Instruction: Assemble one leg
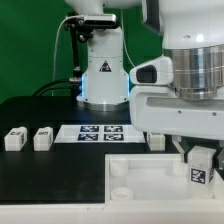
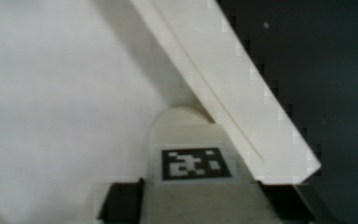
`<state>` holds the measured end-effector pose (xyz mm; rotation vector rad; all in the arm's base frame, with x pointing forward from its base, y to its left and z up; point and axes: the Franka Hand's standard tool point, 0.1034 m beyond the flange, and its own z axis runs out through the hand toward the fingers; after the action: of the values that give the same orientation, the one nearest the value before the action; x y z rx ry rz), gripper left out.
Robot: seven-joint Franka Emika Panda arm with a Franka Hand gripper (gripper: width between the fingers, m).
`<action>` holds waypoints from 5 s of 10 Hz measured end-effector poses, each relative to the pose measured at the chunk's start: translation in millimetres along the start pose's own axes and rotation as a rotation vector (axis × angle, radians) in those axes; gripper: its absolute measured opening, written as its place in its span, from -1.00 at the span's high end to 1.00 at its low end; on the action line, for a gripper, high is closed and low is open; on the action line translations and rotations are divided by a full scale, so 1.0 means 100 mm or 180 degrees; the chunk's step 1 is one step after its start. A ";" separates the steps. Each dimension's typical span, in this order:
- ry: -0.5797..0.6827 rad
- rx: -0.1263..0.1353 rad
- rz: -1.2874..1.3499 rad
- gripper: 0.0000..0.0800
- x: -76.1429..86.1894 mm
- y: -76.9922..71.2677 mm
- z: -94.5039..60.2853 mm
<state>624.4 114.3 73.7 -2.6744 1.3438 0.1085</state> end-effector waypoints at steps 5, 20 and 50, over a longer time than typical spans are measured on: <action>-0.0245 0.0161 0.2247 0.26 -0.06 -0.04 0.03; -0.0201 -0.0140 -0.0161 -0.62 -0.10 0.08 0.05; -0.0334 0.0112 -0.0054 0.26 0.04 0.05 0.07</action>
Offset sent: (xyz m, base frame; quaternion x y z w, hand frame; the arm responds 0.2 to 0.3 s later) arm 0.0042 0.0051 0.0009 0.0445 -0.0058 0.2707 0.9616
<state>623.0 109.7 66.1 -2.6111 1.2796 0.2181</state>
